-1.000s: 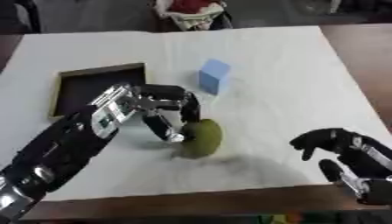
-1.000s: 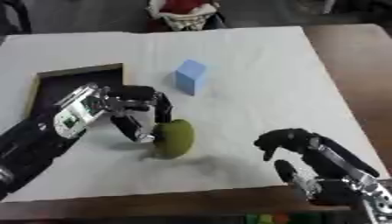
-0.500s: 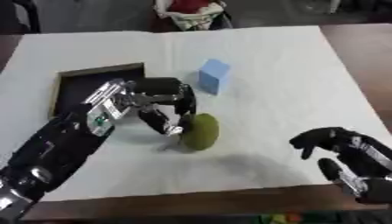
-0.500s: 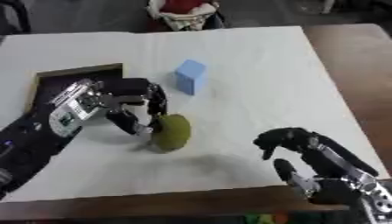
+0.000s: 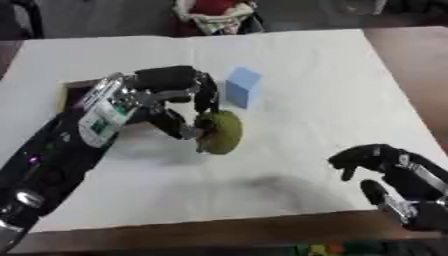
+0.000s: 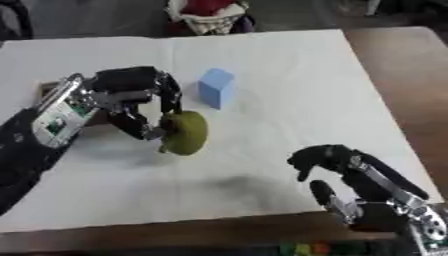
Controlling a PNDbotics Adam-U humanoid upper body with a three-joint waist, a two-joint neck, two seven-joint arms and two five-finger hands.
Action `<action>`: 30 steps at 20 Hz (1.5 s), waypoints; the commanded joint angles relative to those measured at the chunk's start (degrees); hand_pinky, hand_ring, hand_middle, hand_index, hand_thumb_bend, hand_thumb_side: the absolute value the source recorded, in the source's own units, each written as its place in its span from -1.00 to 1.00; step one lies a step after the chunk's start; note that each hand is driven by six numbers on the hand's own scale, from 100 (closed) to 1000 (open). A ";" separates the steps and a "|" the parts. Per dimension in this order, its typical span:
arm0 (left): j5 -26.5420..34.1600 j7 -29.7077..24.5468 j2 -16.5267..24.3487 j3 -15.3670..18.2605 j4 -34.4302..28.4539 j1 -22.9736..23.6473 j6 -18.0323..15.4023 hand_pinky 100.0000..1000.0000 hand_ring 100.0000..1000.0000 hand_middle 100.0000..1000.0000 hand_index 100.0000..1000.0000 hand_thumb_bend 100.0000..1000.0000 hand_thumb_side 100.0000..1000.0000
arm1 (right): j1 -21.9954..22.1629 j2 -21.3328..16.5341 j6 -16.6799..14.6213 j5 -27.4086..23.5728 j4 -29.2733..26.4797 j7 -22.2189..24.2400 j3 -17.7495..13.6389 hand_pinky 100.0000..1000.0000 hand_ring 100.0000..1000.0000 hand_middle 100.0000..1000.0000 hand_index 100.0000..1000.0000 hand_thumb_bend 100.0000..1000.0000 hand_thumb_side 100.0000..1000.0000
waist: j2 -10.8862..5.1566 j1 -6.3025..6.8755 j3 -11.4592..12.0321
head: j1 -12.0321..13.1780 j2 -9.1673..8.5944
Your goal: Pick up objects on the table and place them in the box.
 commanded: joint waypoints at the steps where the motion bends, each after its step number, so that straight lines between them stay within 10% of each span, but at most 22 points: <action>1: -2.11 3.14 3.99 4.14 -1.57 -0.25 1.66 -0.18 -0.34 -0.45 -0.14 -1.00 -0.96 | -0.39 -1.23 -0.04 0.35 -0.70 -0.36 -0.48 0.51 0.56 -0.01 0.61 -1.00 -0.18 | -0.94 -0.09 0.11 | -0.37 0.28; 22: -25.05 23.59 9.02 20.29 20.70 4.86 16.70 0.08 -0.16 -0.27 0.00 -0.88 -0.94 | -0.07 -1.35 -0.13 0.89 -0.29 -0.92 -0.96 0.51 0.56 -0.01 0.61 -1.00 -0.18 | -0.91 0.05 0.89 | -1.41 0.28; 29: -29.35 20.98 9.08 22.33 20.55 6.07 17.53 0.40 0.16 0.18 0.50 -0.44 -0.91 | -0.10 -1.38 -0.16 1.03 -0.24 -0.98 -1.04 0.51 0.56 -0.01 0.61 -1.00 -0.18 | -0.85 0.11 0.89 | -1.62 0.28; 30: -29.94 20.05 9.12 22.49 19.75 6.01 17.25 0.57 0.36 0.43 0.71 -0.13 -0.88 | -0.12 -1.37 -0.17 1.05 -0.25 -1.02 -1.05 0.51 0.56 -0.01 0.61 -1.00 -0.18 | -0.85 0.12 0.83 | -1.60 0.28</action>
